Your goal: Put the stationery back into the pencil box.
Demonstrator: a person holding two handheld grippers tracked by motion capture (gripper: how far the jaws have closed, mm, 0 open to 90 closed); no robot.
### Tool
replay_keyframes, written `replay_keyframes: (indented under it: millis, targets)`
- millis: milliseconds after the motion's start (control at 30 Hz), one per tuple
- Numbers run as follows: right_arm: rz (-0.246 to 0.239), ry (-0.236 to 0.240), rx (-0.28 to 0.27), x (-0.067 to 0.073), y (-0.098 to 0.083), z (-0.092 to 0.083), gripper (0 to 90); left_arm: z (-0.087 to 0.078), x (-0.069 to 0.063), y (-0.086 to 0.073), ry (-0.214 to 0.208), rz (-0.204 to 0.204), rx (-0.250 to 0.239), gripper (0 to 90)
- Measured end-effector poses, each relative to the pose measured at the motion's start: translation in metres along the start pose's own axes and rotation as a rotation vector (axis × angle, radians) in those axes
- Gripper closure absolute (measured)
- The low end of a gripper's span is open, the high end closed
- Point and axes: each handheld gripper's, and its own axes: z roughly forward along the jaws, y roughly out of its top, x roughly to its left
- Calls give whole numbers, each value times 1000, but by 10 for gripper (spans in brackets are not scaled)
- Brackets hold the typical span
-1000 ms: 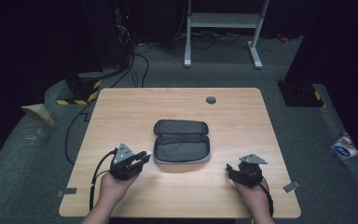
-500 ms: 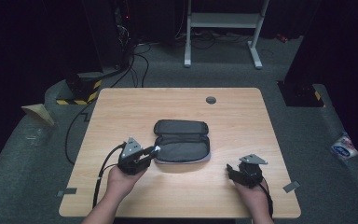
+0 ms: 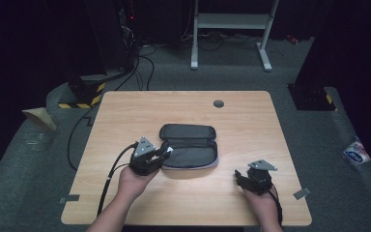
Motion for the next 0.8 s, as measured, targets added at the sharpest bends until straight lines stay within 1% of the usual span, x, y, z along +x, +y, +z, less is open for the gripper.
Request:
replay_keyframes:
  millis: [200,233,367,467,600,800]
  targets:
    - [8,0,2,1,0,0,324,11,2,5,-7,-7,5,730]
    - [2,0,1,0,0,0,325,13,2,5,-7,-5,8,730]
    - [7,-1,2,1,0,0,325,19,1,8,3,4,11,729]
    - [4,-2,1,0,0,0,325,24,2,10,8,-4,8,729]
    - [9,-3,3,1,0,0,326,31,5,11,17,-9,19,729]
    - [9,-3,3,1,0,0,326,38,7,12,18,-9,34,730]
